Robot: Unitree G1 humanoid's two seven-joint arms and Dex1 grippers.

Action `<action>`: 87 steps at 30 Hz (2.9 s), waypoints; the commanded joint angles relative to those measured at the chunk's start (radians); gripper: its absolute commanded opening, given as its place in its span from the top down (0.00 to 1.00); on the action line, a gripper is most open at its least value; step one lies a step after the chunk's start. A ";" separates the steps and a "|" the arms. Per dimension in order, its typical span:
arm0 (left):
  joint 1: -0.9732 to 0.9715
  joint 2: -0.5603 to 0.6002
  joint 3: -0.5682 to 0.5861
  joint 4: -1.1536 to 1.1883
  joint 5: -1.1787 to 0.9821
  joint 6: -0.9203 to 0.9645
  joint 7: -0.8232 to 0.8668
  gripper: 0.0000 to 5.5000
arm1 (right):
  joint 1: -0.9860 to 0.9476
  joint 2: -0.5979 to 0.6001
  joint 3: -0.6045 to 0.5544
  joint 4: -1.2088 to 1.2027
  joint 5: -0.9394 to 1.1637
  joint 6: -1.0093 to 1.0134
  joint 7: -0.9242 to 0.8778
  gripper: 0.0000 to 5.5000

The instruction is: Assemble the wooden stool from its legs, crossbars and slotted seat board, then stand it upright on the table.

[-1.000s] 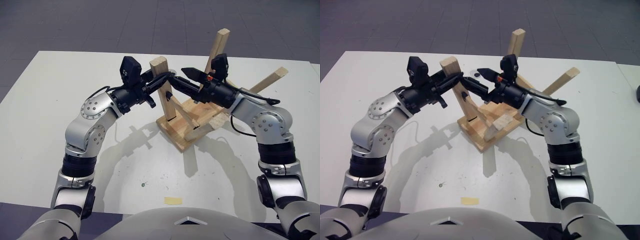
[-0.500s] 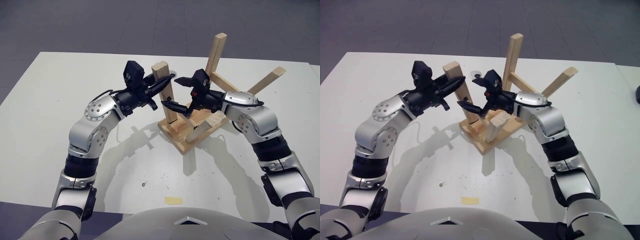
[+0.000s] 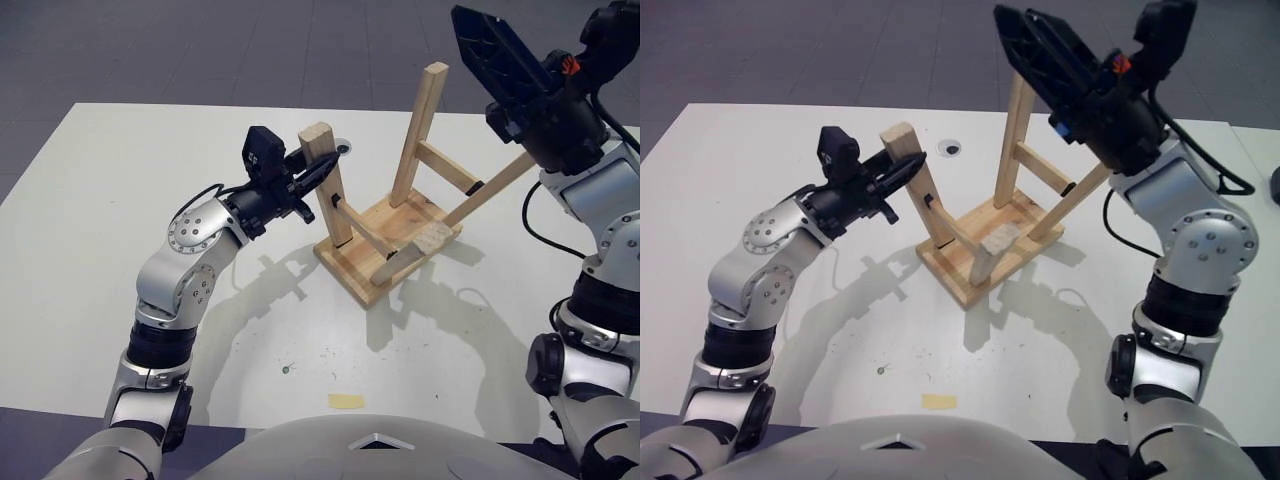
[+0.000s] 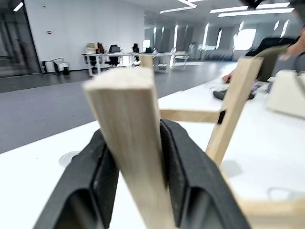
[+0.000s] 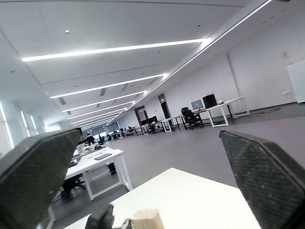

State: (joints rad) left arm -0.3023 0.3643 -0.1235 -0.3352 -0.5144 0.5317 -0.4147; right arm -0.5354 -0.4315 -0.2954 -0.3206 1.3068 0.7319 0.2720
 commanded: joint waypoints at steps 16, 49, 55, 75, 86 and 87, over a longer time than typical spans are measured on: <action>-0.573 -0.022 0.251 0.122 -0.087 0.001 0.130 0.15 | -0.145 0.148 0.025 -0.025 -0.123 -0.137 -0.250 0.02; -0.533 -0.120 0.406 0.127 -0.033 0.007 0.274 0.02 | -0.164 -0.077 -0.091 0.246 -0.571 -0.310 -0.336 0.02; -0.418 -0.029 0.428 0.140 0.038 0.010 0.285 0.02 | -0.034 -0.160 0.000 0.391 -0.818 -0.313 -0.252 0.02; -0.072 0.092 0.468 0.077 0.105 -0.028 0.182 0.02 | 0.082 -0.117 -0.042 0.279 -0.667 -0.193 0.101 0.02; 0.439 0.439 0.391 -0.045 0.101 -0.004 -0.349 0.02 | 0.348 -0.380 0.028 0.543 -1.055 -0.698 0.426 0.02; 0.462 0.462 0.376 -0.075 0.088 0.000 -0.393 0.02 | 0.380 -0.405 0.037 0.540 -1.062 -0.714 0.479 0.02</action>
State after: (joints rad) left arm 0.1203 0.7586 0.2885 -0.3440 -0.4158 0.5213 -0.7172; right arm -0.2218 -0.7733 -0.2800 0.2166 0.2712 0.0633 0.6521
